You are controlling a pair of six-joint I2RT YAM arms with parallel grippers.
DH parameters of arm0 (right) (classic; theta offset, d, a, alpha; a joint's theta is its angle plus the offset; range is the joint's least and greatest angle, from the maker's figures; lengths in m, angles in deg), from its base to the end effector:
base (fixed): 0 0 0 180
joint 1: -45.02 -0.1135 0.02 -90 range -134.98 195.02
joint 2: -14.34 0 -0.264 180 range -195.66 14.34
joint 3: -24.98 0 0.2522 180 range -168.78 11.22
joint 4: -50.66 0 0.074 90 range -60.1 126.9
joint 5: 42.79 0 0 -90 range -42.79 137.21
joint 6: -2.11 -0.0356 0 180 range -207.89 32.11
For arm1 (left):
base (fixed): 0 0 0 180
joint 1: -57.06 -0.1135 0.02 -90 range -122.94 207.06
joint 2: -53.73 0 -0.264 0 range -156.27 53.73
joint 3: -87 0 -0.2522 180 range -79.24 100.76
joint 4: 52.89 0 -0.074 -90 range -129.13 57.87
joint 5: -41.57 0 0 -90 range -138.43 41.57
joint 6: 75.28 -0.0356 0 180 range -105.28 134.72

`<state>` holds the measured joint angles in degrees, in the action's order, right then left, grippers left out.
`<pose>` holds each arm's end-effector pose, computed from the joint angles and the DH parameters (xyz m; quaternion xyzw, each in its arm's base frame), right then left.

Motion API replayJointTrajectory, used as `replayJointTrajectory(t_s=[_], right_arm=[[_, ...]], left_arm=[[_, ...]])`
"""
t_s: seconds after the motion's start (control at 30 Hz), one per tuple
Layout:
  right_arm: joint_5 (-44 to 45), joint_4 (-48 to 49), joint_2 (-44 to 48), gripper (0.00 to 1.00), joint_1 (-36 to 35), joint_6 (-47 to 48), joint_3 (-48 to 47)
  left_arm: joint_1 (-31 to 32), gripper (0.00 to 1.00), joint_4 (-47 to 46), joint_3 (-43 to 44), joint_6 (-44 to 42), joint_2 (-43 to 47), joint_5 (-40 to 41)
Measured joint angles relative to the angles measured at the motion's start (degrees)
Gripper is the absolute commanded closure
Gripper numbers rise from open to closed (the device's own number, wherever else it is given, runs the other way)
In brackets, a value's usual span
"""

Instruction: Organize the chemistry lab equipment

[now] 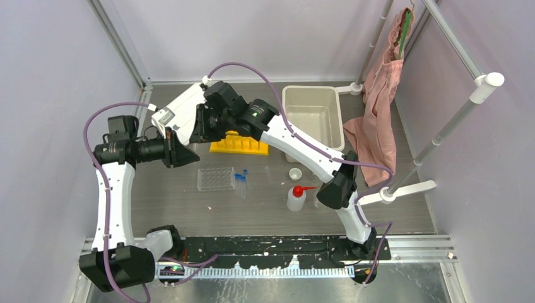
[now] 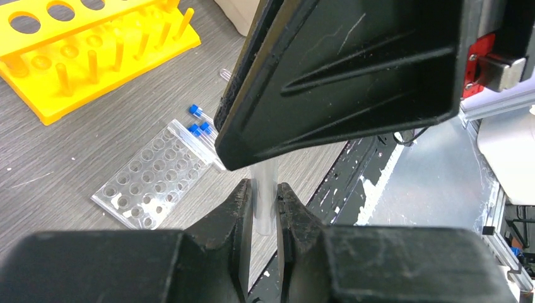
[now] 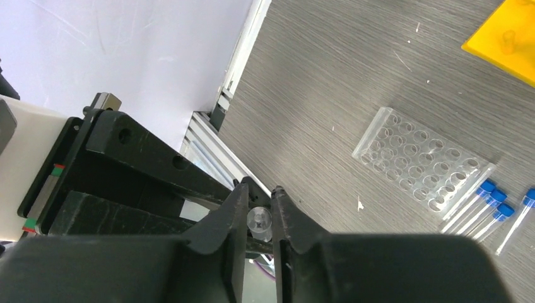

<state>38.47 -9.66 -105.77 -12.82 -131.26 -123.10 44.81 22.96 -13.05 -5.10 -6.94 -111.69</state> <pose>0.2442 0.3986 0.4017 -0.1465 0.8620 0.4139 0.2535 0.1810 0.0068 0.3518 0.2043 0.8037 -0.4151 0.3741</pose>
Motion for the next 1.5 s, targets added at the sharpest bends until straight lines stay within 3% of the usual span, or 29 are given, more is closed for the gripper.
replayJointTrajectory(t_s=[0.03,0.13,0.2,0.23,0.37,0.6,1.03,1.5], right_arm=[[-0.2,-0.33,-0.17,0.87,0.13,-0.07,-0.04],[-0.85,-0.96,-0.26,0.92,0.7,0.02,-0.04],[-0.59,-1.79,-0.26,0.92,1.01,0.52,-0.07],[-0.33,-2.16,-0.26,0.92,1.29,0.87,-0.07],[2.62,-3.56,-0.26,0.92,3.15,3.21,-0.07],[15.26,-1.33,0.2,0.98,5.16,11.74,3.41],[33.14,30.36,0.9,0.99,1.53,26.47,31.85],[38.12,46.95,0.9,0.99,0.94,31.41,36.15]], left_arm=[[0.02,0.88,0.11,0.0,-0.11,-0.11,0.04],[0.15,0.45,0.24,0.0,-0.02,-0.5,0.0],[0.22,0.08,-0.04,0.0,0.28,-0.72,0.33],[0.2,0.01,-0.33,0.0,0.9,-0.83,0.55],[0.2,0.0,-2.27,0.0,5.18,-1.73,2.93],[0.2,0.0,-6.19,0.13,12.72,-5.81,10.75],[-0.96,0.0,-5.92,5.27,17.27,-18.8,26.51],[-1.53,0.0,-3.96,5.27,16.04,-22.43,27.91]])
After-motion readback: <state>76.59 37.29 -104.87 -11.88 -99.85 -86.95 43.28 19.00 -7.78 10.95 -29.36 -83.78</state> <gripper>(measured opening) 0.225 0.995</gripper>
